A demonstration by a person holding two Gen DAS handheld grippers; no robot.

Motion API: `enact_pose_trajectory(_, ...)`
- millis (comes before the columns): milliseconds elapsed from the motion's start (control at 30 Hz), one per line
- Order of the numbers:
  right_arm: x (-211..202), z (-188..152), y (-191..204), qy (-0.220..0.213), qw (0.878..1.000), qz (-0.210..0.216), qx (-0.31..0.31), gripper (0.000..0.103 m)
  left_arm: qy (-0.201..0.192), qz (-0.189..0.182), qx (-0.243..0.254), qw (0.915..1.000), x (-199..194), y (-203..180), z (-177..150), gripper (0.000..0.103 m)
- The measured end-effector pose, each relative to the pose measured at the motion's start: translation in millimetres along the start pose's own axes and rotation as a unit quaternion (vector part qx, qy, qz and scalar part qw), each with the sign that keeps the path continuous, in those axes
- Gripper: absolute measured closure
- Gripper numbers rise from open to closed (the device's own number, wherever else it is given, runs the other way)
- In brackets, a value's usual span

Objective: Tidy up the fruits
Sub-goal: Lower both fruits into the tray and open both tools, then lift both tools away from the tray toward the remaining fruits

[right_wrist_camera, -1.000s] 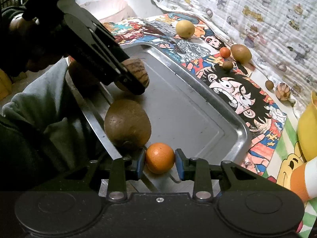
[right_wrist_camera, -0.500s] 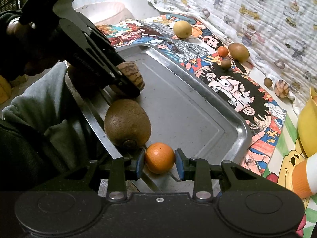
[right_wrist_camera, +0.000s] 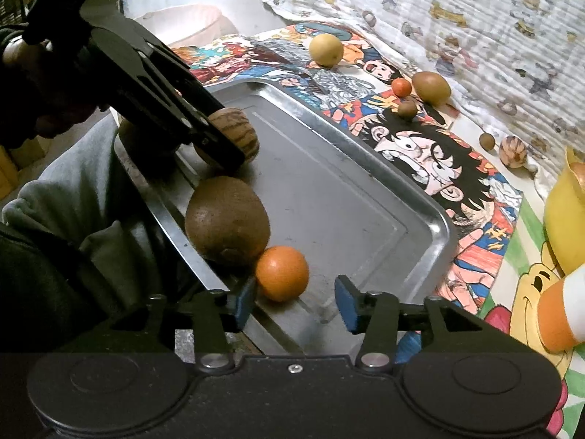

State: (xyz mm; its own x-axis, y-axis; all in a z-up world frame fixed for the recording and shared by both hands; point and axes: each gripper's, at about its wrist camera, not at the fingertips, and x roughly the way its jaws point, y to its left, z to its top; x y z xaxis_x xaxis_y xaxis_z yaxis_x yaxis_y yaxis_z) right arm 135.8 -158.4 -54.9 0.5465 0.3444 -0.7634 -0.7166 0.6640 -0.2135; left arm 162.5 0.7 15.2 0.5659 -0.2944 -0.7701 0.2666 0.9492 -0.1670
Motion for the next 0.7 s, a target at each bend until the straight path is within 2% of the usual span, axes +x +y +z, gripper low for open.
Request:
enact_pose_trajectory(133,-6,-2,-3,-0.002,1.0,-0.004,0.004,0.035,-0.011,-0.003,-0.005,0.9999,-8,1,2,0.025)
enact_pose_trajectory(200,-10,-2,-4,-0.004,1.0,-0.003,0.006,0.024,-0.019,-0.004,-0.008,0.9998,-13,2,3,0.017)
enact_pose_trajectory(400,-24,2,-7,-0.022,1.0,-0.005,0.017,0.008,-0.057,0.0,-0.023,0.9981,-36,6,9,0.003)
enact_pose_trajectory(700,-55,26,-34,-0.078,0.994,0.008,0.072,0.002,-0.106,0.033,-0.054,0.9924,-79,31,23,0.001)
